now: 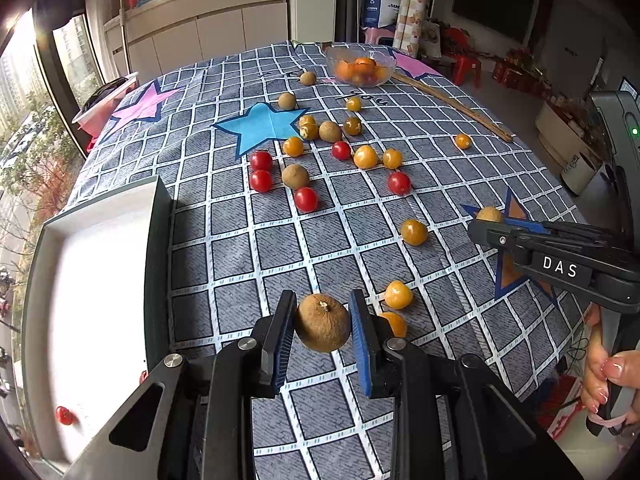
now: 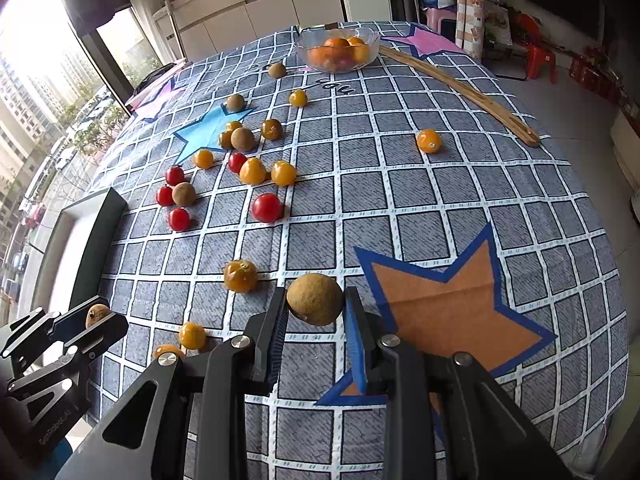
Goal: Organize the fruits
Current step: 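Close the left gripper on the brown round fruit and lift it, then carry the brown fruit into the white tray and open the left gripper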
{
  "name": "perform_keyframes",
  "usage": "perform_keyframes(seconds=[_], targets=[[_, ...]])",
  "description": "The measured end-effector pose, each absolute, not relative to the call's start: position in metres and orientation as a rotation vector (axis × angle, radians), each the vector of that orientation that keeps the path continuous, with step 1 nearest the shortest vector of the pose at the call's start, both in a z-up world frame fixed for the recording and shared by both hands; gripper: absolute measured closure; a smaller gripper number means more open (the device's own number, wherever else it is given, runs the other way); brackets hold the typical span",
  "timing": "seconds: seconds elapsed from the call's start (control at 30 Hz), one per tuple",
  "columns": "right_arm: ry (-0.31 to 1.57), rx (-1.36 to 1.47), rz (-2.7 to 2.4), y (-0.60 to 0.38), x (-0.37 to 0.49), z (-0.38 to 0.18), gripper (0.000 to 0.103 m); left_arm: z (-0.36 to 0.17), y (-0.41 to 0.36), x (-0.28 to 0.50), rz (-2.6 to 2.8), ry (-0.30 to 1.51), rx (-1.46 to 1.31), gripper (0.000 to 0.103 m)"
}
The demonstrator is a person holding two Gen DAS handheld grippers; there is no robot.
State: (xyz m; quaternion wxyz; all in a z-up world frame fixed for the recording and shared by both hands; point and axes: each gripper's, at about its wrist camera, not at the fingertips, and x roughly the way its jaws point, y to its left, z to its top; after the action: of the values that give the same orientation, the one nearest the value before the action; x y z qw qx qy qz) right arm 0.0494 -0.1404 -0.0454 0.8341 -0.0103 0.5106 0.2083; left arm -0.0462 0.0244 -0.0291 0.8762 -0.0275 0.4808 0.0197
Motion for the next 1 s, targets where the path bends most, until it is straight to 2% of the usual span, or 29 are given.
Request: perform_keyframes(seconds=[0.53, 1.0], targets=[[1.042, -0.133, 0.582, -0.057, 0.003, -0.007, 0.073, -0.003, 0.104, -0.106, 0.196, 0.9, -0.114, 0.075], [1.052, -0.228, 0.769, 0.065, -0.031, 0.002, 0.073, -0.028, 0.219, -0.137, 0.418, 0.91, -0.235, 0.075]])
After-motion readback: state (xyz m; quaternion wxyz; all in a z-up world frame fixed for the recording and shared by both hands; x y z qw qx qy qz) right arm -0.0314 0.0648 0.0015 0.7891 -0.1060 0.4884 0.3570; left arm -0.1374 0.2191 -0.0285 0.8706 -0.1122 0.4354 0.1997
